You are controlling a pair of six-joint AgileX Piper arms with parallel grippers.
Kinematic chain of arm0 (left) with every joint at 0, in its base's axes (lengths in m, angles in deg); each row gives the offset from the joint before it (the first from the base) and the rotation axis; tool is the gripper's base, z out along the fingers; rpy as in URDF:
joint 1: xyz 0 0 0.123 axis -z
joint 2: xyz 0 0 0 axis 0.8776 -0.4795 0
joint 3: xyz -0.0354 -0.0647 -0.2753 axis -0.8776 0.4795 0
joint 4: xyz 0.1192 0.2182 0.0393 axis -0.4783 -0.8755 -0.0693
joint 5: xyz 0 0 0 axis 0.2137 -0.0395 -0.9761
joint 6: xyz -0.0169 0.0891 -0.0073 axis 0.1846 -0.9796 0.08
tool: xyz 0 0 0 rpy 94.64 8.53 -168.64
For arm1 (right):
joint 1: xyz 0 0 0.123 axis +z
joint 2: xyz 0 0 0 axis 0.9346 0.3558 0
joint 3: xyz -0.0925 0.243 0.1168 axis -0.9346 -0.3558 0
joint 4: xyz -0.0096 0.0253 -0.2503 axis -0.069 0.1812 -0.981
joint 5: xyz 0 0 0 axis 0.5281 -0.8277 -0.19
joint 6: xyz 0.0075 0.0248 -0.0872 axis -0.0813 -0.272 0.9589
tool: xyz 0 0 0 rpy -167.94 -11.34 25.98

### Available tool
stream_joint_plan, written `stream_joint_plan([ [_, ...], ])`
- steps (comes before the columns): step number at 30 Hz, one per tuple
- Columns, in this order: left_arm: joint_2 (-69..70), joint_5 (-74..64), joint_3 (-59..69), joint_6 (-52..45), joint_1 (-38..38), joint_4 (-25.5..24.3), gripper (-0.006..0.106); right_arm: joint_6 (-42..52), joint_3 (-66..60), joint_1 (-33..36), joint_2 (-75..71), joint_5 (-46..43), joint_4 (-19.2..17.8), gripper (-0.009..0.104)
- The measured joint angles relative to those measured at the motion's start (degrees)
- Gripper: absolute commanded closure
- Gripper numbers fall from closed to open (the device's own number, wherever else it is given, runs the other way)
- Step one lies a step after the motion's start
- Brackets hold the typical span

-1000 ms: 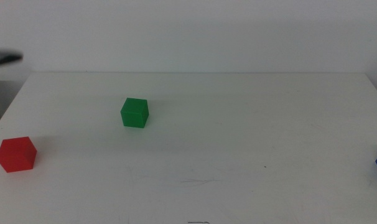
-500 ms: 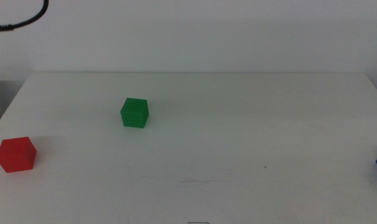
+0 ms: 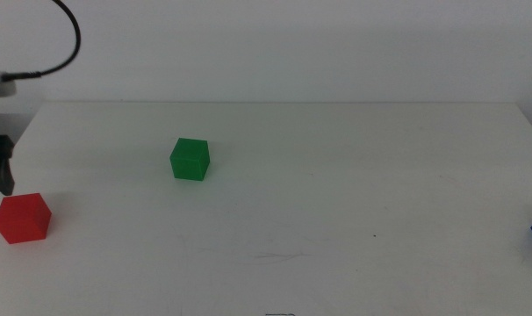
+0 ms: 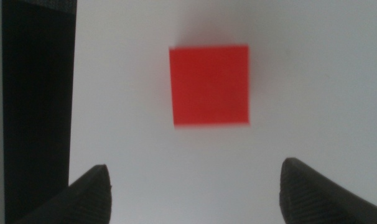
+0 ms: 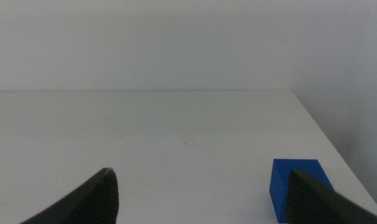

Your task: Stack red cubes first, then green, then blue cubes in a specific spot.

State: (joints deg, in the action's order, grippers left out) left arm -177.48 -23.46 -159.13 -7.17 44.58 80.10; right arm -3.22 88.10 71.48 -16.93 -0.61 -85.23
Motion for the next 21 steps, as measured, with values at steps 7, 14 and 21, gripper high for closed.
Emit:
stream_joint_plan([
  [7,-7.2,4.1,-0.7,-2.1,0.0,0.4,0.009,0.0,0.0,0.0,0.0,0.0,0.0,0.001],
  [14,-11.5,8.2,-0.7,-4.9,0.0,3.6,0.009,0.0,0.0,0.0,0.0,0.0,0.0,0.001],
  [21,-13.6,9.6,-0.7,-6.3,0.0,4.7,0.009,0.0,0.0,0.0,0.0,0.0,0.0,0.001],
])
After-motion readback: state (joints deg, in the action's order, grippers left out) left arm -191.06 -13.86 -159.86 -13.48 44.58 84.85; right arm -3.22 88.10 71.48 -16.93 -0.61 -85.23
